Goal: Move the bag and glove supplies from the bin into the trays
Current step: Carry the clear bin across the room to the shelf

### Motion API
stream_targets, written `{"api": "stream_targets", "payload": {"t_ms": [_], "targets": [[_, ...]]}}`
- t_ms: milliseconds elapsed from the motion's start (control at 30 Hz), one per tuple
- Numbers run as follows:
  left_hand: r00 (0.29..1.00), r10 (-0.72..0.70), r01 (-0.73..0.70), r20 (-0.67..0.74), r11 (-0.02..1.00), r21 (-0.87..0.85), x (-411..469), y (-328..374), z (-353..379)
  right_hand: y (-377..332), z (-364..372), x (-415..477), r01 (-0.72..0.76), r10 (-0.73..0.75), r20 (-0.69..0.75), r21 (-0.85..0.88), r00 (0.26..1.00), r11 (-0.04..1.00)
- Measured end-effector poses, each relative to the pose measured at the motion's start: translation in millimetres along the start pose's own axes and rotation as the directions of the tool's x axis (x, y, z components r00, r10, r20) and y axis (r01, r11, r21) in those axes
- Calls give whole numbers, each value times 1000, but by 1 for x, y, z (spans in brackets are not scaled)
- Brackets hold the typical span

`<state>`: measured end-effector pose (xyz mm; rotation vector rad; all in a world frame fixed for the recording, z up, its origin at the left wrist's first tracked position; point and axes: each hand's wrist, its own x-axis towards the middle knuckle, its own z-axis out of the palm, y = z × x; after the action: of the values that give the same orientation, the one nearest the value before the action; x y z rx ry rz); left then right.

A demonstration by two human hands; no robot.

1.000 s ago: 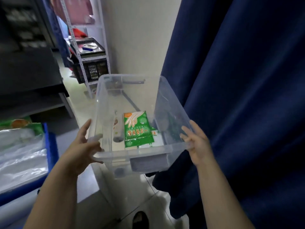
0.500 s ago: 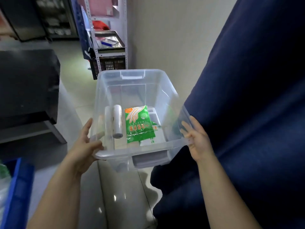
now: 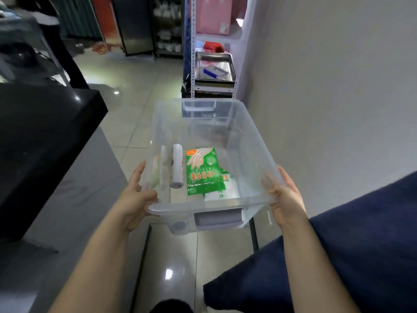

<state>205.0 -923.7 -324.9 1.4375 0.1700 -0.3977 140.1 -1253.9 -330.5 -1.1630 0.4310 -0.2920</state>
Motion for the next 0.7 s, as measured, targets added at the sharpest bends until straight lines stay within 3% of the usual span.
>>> {"api": "stream_targets", "payload": {"t_ms": [267,433,700], "targets": [[995,-61,54,-84,994,-91,133,34,1,11,51,168,-110,110,12,57,994,992],[998,-34,30,-61,997,-69,252,72,-19,18,115,274,-48,49,35,-29,998,998],[996,-38,34,-75,998,-56,460,173,-71,10,241,439,-44,43,11,86,999,995]]}}
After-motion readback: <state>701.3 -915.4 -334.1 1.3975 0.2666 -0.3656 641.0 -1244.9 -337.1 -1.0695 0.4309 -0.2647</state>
